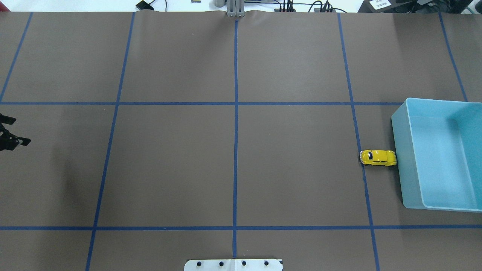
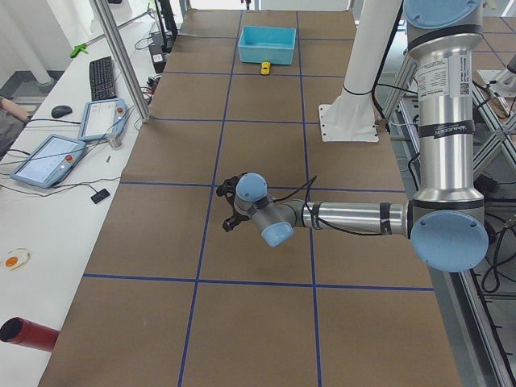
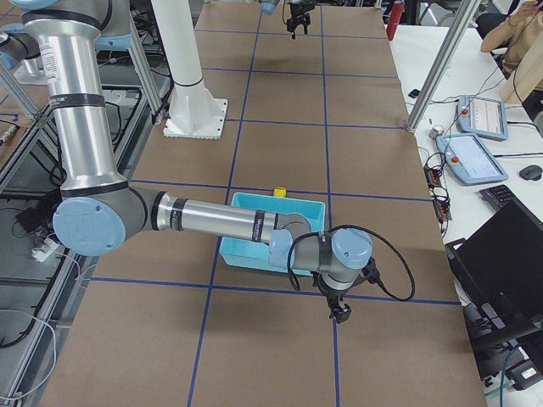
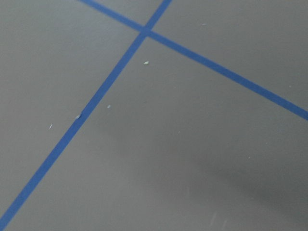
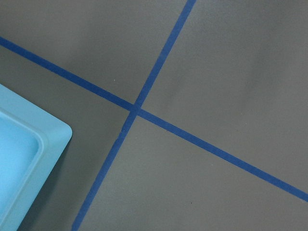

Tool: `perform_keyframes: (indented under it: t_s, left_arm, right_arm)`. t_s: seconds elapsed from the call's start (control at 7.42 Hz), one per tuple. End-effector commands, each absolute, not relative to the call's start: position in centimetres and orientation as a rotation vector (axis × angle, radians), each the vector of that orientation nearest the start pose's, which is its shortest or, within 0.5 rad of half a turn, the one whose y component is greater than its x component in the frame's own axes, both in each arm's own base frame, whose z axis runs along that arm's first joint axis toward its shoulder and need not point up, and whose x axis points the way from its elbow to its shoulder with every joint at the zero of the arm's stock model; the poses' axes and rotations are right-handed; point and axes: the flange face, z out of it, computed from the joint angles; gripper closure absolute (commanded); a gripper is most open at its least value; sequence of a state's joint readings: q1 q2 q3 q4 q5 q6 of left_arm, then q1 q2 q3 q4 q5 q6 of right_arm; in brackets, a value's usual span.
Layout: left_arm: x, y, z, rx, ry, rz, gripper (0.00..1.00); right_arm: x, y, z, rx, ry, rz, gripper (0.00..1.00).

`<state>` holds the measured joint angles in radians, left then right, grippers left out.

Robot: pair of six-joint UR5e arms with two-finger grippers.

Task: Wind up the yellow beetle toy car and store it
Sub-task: 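Reach the right gripper down to the car beside the blue bin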

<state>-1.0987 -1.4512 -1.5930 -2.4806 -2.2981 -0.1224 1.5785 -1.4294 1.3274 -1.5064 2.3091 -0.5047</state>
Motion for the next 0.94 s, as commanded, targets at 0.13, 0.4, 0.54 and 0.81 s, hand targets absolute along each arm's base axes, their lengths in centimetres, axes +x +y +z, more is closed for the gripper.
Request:
perform_keyframes:
  t_s: [0.13, 0.4, 0.54, 0.81]
  left_arm:
    - [9.0, -44.9, 61.9, 0.366, 0.945, 0.428, 0.0]
    - [5.3, -45.4, 60.9, 0.23, 0.919, 0.276, 0.0]
    - [4.4, -45.5, 61.0, 0.169, 0.905, 0.233, 0.0]
    - [0.9, -45.5, 59.8, 0.116, 0.887, 0.123, 0.0]
  right_arm:
    - [6.6, -55.6, 66.1, 0.228, -0.723, -0.494, 0.0]
    - [3.3, -56.5, 59.9, 0.324, -0.704, -0.598, 0.0]
    - [0.6, -56.9, 56.4, 0.373, -0.697, -0.664, 0.0]
    - [-4.9, -56.6, 50.8, 0.449, -0.691, -0.792, 0.0]
